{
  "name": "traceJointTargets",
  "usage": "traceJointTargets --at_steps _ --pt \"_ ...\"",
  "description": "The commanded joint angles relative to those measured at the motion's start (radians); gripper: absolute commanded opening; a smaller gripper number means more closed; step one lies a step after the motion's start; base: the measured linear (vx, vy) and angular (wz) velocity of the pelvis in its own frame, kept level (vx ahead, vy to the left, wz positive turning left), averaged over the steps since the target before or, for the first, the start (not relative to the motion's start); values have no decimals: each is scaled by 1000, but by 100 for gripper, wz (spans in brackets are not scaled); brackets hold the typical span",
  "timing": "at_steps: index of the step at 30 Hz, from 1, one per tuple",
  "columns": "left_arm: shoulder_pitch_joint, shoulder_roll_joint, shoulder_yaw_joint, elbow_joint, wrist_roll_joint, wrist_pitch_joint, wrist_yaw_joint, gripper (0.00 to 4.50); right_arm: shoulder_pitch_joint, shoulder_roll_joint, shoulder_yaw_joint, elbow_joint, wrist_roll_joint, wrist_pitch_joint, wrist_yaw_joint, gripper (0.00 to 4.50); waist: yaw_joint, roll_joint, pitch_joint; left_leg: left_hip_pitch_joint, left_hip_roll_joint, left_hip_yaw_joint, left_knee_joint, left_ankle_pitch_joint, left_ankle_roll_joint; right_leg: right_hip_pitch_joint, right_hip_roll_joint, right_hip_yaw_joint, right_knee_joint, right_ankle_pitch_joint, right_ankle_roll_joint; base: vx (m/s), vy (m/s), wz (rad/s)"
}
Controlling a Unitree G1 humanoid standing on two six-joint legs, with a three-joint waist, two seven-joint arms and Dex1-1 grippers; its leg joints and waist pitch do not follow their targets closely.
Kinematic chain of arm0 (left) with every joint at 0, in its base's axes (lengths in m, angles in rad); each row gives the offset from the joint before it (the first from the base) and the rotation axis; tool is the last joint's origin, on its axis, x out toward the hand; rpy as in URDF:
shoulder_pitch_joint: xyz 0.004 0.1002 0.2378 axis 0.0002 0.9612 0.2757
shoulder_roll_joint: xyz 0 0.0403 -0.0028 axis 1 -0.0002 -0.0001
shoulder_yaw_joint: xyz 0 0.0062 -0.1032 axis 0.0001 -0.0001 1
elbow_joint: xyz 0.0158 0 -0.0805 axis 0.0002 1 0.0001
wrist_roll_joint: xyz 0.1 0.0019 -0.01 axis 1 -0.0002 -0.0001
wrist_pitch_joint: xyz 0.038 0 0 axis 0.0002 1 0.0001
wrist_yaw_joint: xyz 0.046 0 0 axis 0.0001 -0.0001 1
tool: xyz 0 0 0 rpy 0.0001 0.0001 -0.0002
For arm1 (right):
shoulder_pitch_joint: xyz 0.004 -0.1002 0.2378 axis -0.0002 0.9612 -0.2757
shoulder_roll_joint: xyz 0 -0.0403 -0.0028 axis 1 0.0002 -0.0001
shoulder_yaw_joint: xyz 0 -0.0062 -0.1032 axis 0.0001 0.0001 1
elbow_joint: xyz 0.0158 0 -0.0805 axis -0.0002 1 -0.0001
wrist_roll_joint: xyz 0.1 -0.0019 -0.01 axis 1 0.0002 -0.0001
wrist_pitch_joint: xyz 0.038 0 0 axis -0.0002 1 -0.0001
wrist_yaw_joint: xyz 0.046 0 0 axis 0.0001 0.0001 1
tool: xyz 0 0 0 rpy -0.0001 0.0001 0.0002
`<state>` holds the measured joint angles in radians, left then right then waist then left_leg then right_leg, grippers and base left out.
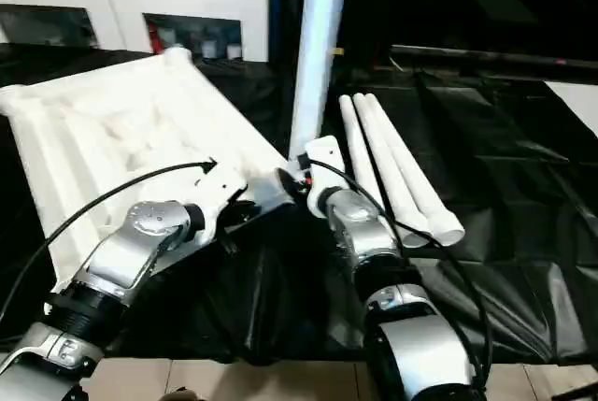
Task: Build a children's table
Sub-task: Rotate leg to tighten
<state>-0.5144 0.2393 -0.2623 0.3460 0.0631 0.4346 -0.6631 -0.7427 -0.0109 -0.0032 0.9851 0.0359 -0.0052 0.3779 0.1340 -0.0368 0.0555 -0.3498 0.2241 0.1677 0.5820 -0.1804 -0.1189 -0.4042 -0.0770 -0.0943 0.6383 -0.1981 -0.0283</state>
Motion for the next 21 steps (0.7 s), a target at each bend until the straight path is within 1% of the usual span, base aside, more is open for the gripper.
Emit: traceJointTargets --at_steps 1,2,4,6,7,8,9,12,13,15,16,18,21 --pt "-4 -4 3 -59 -44 -77 -29 0 13 28 62 15 -24 -1 88 386 -4 6 -67 -6 7 2 -67 -177 10 56 -68 57 -84 -201 -141 0 0 0" --pt "8 12 2 -71 -50 -77 -53 0 20 5 71 4 -32 -10 111 386 -7 7 -66 -6 6 3 -67 -176 10 56 -68 57 -85 -199 -142 0 0 0" --pt "16 23 2 -80 -54 -76 -68 0 24 -10 76 -4 -35 -16 128 386 -10 6 -66 -6 7 3 -66 -179 14 57 -68 56 -85 -196 -148 0 0 0" --pt "40 62 0 -106 -70 -102 -130 0 42 -75 99 -39 -49 -45 211 386 -12 10 -65 -6 7 3 -66 -179 18 57 -67 57 -86 -194 -155 0 0 0" --pt "49 76 1 -116 -78 -112 -154 0 47 -100 104 -53 -51 -54 242 386 -12 7 -66 -7 8 4 -65 -175 23 58 -67 57 -85 -187 -155 0 0 0" --pt "50 77 2 -117 -79 -113 -157 0 47 -103 104 -54 -51 -55 246 386 -12 6 -65 -6 7 3 -65 -175 25 58 -66 56 -85 -188 -156 0 0 0" --pt "60 95 5 -132 -89 -122 -191 0 51 -135 107 -70 -50 -67 287 386 -13 7 -66 -6 7 4 -65 -169 29 58 -65 56 -84 -181 -162 0 0 0" --pt "70 115 4 -146 -99 -126 -225 0 56 -161 107 -88 -42 -70 341 386 -10 8 -66 -4 8 5 -63 -163 35 57 -64 57 -81 -164 -175 0 0 0" --pt "70 115 4 -146 -99 -126 -225 0 56 -161 107 -88 -42 -70 341 386 -10 7 -65 -5 8 5 -64 -163 36 58 -64 58 -81 -161 -176 0 0 0" --pt "82 143 -1 -161 -111 -129 -271 0 68 -197 112 -123 -25 -67 432 386 -10 8 -66 -4 8 5 -63 -161 37 58 -64 57 -80 -154 -181 0 0 0" --pt "87 156 -3 -167 -117 -131 -290 0 74 -211 114 -139 -17 -63 470 386 -8 6 -66 -4 8 6 -62 -159 47 59 -63 58 -79 -138 -183 0 0 0" --pt "94 170 -5 -176 -125 -133 -313 0 79 -227 120 -152 -12 -63 507 386 -8 6 -67 -5 8 5 -62 -146 52 60 -62 56 -77 -123 -190 0 0 0" --pt "102 187 -6 -188 -132 -132 -340 0 87 -248 132 -169 -5 -56 554 386 -7 6 -68 -5 10 5 -61 -146 54 60 -63 56 -74 -110 -200 0 0 0"
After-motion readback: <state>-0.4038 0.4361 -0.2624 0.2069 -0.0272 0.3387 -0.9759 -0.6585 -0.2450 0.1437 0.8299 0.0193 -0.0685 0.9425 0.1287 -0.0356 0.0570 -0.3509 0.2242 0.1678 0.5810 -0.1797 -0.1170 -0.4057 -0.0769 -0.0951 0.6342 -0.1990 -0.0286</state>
